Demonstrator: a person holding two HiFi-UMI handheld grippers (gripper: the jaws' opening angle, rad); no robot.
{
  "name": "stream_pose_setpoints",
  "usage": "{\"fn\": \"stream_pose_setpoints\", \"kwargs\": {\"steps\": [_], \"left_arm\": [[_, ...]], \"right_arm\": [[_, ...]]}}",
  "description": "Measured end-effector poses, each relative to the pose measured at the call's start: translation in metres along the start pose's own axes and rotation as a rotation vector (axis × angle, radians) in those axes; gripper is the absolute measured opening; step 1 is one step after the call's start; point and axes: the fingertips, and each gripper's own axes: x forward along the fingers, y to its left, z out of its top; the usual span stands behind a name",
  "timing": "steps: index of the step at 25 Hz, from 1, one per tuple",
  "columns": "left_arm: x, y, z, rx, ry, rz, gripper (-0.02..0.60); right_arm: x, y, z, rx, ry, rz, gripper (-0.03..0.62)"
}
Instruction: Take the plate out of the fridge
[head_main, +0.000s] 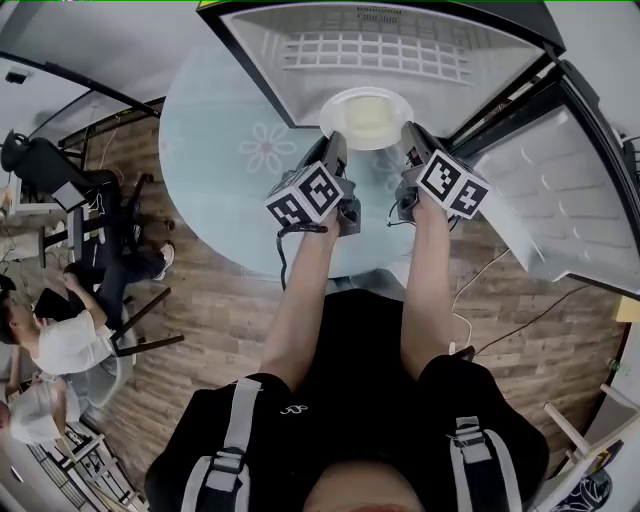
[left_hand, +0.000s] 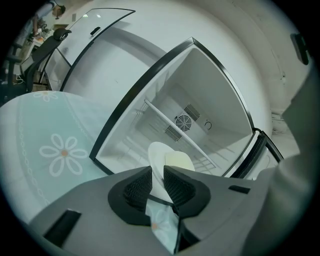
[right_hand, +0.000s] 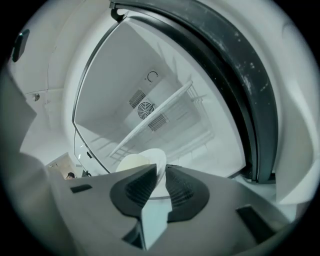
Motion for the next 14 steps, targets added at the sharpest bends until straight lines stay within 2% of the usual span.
{"fn": "stream_pose_setpoints", "kwargs": {"steps": [9, 14], "left_arm": [[-0.020, -0.009, -0.004, 0.035, -0.010, -0.016, 0.069], [-0.033, -0.010, -0.006, 0.000, -0.010, -0.023, 0.071]], "right_arm": [[-0.023, 0.008, -0.003, 0.010, -0.020, 0.019, 0.055], [-0.031, 0.012, -0.012, 0.013, -0.017, 0.016, 0.055]]}}
